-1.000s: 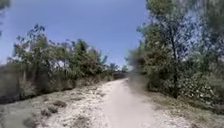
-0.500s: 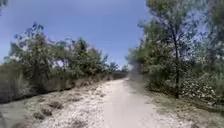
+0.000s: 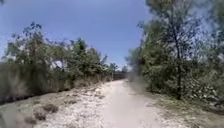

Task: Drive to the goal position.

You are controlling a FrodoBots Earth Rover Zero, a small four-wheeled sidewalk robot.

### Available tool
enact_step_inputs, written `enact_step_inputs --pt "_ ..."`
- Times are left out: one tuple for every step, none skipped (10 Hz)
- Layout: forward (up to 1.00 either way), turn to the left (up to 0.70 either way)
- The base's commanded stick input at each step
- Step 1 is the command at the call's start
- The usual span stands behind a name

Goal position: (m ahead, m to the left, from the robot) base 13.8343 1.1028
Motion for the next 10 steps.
enact_step_inputs --pt "0.3 0.0" --pt "0.3 0.67" --pt "0.3 0.75" --pt "0.3 0.6" --pt "0.3 0.0" --pt "0.3 0.0" --pt "0.3 0.0" --pt "0.3 0.0" --pt "0.3 0.0" --pt "0.3 0.0"
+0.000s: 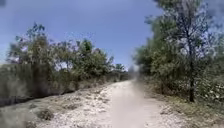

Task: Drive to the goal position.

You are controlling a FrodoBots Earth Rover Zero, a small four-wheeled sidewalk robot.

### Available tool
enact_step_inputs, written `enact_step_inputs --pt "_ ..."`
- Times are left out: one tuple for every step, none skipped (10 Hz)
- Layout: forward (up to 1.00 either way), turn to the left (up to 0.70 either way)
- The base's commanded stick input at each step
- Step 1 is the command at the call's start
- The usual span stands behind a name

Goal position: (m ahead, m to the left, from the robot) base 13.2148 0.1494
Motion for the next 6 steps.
enact_step_inputs --pt "0.3 0.0" --pt "0.3 0.0" --pt "0.3 0.0" --pt "0.3 0.0" --pt "0.3 0.0" --pt "0.3 0.0"
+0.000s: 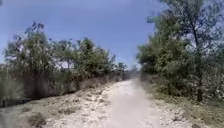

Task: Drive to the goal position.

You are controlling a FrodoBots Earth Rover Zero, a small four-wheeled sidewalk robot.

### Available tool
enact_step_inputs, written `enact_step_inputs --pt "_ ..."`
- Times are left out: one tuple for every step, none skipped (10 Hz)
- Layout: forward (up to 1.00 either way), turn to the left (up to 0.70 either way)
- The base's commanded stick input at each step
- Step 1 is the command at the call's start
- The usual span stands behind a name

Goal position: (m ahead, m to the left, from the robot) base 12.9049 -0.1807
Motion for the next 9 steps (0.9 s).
enact_step_inputs --pt "0.3 0.0" --pt "0.3 0.0" --pt "0.3 0.0" --pt "0.3 0.0" --pt "0.3 0.0" --pt "0.3 0.0" --pt "0.3 0.0" --pt "0.3 0.0" --pt "0.3 0.0"
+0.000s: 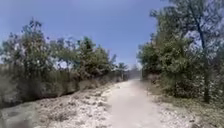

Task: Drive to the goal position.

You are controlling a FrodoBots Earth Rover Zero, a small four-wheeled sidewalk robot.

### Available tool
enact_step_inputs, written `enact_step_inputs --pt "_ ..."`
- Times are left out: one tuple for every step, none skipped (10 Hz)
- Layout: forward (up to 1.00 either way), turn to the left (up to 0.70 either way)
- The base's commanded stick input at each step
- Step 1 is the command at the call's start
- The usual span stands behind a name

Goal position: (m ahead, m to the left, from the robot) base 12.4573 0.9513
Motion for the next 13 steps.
enact_step_inputs --pt "0.3 0.0" --pt "0.3 0.0" --pt "0.3 0.0" --pt "0.3 0.0" --pt "0.3 0.0" --pt "0.3 0.0" --pt "0.3 0.0" --pt "0.3 0.0" --pt "0.3 0.0" --pt "0.3 0.0" --pt "0.3 0.0" --pt "0.3 0.0" --pt "0.3 0.0"
